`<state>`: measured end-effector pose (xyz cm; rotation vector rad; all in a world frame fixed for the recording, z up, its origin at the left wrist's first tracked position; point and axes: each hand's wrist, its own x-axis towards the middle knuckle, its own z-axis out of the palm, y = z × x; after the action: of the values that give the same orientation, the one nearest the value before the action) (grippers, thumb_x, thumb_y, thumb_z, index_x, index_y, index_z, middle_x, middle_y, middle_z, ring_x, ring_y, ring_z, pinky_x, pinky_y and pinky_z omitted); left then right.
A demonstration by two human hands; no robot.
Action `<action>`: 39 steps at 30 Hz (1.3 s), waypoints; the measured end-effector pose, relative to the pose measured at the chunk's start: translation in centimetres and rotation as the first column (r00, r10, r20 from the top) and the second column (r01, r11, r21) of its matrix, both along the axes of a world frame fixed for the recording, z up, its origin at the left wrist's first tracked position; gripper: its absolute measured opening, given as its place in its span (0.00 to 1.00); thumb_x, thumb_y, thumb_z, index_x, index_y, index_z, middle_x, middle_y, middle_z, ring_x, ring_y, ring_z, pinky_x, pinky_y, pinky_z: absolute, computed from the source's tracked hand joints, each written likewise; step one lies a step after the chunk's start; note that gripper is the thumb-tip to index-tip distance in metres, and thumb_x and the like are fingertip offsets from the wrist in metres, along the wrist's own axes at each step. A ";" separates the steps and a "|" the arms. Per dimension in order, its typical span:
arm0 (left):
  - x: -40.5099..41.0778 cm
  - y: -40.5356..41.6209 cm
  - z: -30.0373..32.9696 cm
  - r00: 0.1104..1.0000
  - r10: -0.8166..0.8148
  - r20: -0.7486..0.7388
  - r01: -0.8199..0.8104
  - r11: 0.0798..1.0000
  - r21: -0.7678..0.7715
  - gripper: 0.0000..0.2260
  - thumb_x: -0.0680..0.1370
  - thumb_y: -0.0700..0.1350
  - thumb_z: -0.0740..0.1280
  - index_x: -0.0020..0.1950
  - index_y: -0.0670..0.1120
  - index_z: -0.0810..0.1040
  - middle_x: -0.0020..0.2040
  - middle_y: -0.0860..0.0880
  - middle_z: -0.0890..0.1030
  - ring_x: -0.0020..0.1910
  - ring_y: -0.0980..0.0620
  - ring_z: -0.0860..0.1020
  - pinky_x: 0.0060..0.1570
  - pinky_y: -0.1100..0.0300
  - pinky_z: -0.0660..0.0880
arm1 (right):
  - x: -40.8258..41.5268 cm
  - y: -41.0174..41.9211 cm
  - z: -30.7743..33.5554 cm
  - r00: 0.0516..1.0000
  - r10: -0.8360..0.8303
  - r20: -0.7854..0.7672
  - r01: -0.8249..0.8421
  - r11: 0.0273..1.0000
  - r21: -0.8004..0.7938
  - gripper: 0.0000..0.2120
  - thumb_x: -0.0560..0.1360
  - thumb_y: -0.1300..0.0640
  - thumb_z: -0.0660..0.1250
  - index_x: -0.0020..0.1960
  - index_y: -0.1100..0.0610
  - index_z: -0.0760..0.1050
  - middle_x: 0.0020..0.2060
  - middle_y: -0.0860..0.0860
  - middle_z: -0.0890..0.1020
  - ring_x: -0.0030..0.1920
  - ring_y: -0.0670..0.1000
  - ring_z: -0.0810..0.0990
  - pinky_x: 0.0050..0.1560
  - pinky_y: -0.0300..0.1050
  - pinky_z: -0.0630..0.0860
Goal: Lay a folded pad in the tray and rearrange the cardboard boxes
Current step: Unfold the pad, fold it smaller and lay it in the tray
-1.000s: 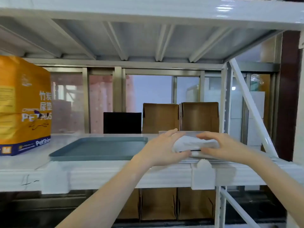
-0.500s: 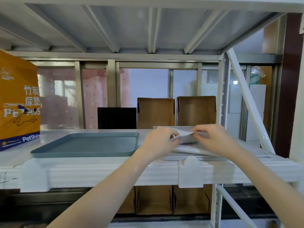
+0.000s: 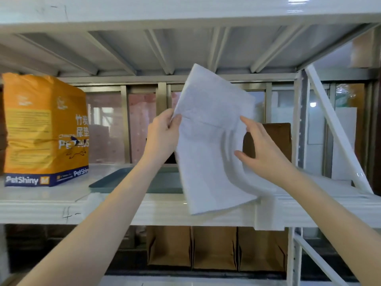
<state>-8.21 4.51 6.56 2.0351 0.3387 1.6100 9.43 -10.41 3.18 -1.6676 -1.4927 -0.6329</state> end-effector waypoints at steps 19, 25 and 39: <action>-24.6 3.8 -9.1 0.997 -0.014 0.071 0.030 0.975 -0.220 0.10 0.76 0.53 0.66 0.42 0.48 0.79 0.38 0.46 0.77 0.38 0.48 0.73 0.40 0.49 0.68 | -22.3 3.1 -1.5 0.963 0.113 -0.243 -0.076 0.985 0.155 0.14 0.72 0.53 0.70 0.54 0.58 0.73 0.47 0.51 0.78 0.49 0.51 0.77 0.51 0.50 0.75; -29.2 4.2 -13.4 0.993 0.084 -0.087 -0.095 0.987 -0.131 0.20 0.76 0.60 0.59 0.42 0.44 0.79 0.41 0.35 0.79 0.36 0.39 0.75 0.38 0.42 0.73 | -27.3 2.9 -4.2 0.998 0.048 -0.038 -0.045 0.995 0.091 0.04 0.73 0.56 0.69 0.44 0.55 0.82 0.38 0.48 0.82 0.42 0.46 0.75 0.48 0.46 0.72; -30.4 -0.5 -13.2 0.808 -0.160 -0.568 0.197 0.980 0.004 0.26 0.74 0.53 0.68 0.70 0.53 0.67 0.69 0.57 0.70 0.67 0.63 0.66 0.67 0.64 0.61 | -33.6 2.3 -5.0 0.986 0.078 0.150 -0.042 0.972 -0.229 0.08 0.75 0.56 0.66 0.49 0.56 0.83 0.45 0.52 0.84 0.45 0.47 0.75 0.53 0.50 0.75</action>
<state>-38.63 3.98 -6.60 2.4857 0.2907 0.8808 -24.17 -8.07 -1.80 -1.7674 -1.7783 -0.5918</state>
